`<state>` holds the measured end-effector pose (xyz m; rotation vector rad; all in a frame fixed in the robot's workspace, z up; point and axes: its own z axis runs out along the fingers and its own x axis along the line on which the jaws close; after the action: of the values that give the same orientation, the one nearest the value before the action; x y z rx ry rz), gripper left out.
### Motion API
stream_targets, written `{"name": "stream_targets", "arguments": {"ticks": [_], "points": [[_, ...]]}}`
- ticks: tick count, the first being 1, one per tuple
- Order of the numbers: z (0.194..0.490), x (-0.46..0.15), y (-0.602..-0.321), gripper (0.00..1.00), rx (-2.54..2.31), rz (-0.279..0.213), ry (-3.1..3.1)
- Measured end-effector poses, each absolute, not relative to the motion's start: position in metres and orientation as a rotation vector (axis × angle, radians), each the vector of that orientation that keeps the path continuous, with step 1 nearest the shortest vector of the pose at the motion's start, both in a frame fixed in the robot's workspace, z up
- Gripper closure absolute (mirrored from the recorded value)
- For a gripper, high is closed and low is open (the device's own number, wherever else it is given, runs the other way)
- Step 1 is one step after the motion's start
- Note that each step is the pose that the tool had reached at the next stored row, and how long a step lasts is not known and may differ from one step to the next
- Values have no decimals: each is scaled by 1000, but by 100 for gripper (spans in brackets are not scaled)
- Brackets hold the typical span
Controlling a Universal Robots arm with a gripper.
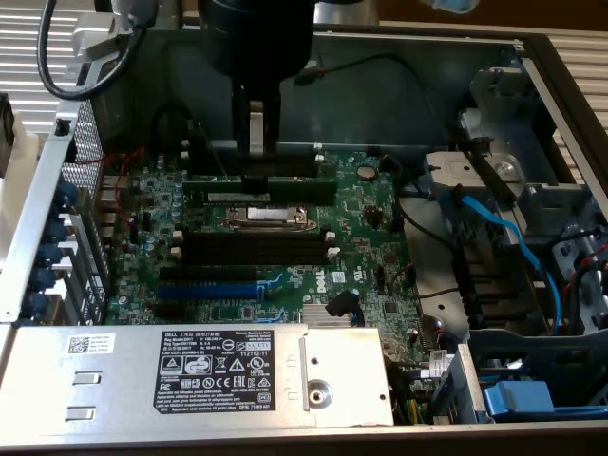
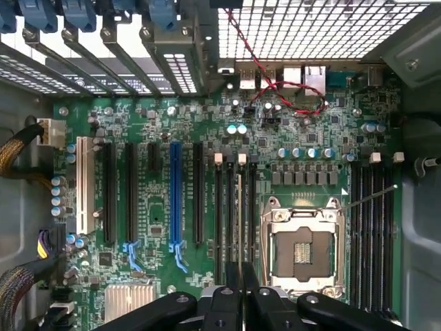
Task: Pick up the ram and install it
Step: 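Insert the ram into the slot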
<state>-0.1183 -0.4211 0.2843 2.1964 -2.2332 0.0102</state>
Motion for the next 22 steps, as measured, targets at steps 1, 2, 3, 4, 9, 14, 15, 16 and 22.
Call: {"name": "stream_targets", "arguments": {"ticks": [1, 2, 3, 4, 9, 14, 15, 16, 22], "points": [[282, -118, -424, 88, 2198, 10, -2231], [281, -118, -426, 88, 2200, 10, -2229], [279, -118, -428, 88, 2203, 10, -2227], [277, -118, -429, 88, 2206, 9, -2224], [271, -117, -429, 88, 2228, 10, -2193], [268, -116, -429, 88, 2236, 11, -2157], [267, -115, -429, 88, 2236, 7, -2153], [265, -112, -429, 88, 2235, 5, -2151], [255, -107, -429, 88, 2234, 2, -2149]]}}
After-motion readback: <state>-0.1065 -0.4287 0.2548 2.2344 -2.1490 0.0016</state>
